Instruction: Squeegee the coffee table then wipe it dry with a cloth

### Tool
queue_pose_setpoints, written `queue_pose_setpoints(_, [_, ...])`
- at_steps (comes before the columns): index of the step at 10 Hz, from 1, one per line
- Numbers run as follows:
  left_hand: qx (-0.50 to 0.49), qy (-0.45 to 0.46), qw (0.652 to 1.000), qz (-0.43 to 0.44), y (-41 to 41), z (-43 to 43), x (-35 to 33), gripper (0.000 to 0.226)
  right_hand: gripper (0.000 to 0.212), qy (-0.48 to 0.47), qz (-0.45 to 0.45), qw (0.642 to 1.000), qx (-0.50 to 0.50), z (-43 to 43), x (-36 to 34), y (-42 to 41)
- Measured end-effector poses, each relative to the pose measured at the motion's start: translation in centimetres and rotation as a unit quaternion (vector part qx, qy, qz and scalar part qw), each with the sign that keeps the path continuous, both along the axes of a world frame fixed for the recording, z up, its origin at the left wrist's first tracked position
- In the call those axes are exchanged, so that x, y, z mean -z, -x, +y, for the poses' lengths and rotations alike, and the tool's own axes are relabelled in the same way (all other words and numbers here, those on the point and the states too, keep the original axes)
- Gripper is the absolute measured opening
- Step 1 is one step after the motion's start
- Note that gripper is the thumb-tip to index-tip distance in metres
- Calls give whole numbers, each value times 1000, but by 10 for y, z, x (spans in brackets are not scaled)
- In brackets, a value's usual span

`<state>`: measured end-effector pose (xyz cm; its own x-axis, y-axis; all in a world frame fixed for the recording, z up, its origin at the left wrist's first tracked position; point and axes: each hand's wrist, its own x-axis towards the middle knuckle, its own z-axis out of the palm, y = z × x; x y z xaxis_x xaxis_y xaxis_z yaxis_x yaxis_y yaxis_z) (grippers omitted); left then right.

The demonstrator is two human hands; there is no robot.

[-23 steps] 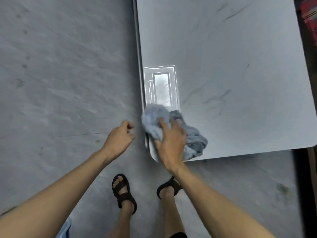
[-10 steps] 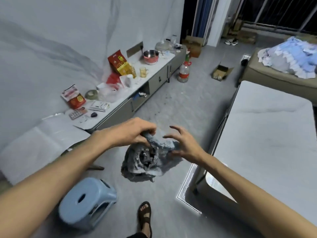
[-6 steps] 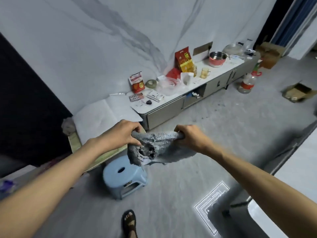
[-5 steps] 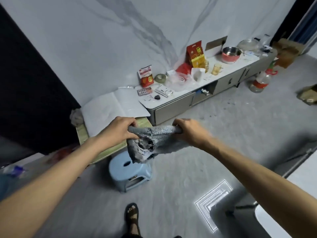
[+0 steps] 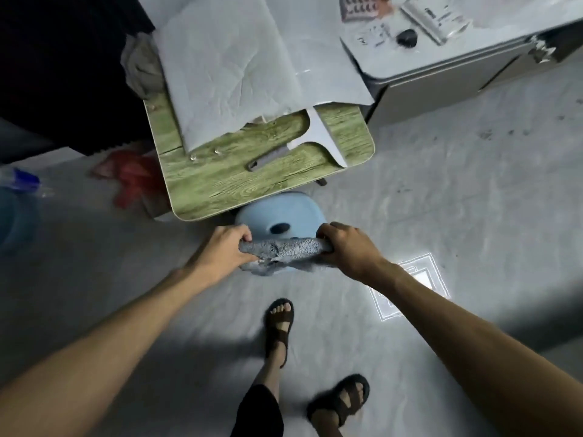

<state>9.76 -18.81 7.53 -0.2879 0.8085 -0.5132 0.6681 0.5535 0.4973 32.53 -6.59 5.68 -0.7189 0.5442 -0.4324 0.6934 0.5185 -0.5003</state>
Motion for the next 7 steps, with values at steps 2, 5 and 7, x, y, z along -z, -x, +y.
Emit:
queue_pose_setpoints(2, [-65, 21, 998, -3, 37, 9, 141, 31, 39, 77, -54, 991, 96, 40, 132, 54])
queue_pose_setpoints(5, [-186, 88, 975, 77, 65, 51, 265, 29, 36, 29, -6, 952, 305, 73, 292, 119])
queue_pose_setpoints(7, [-82, 164, 981, 71, 52, 59, 234, 53, 57, 10, -13, 935, 354, 59, 271, 103])
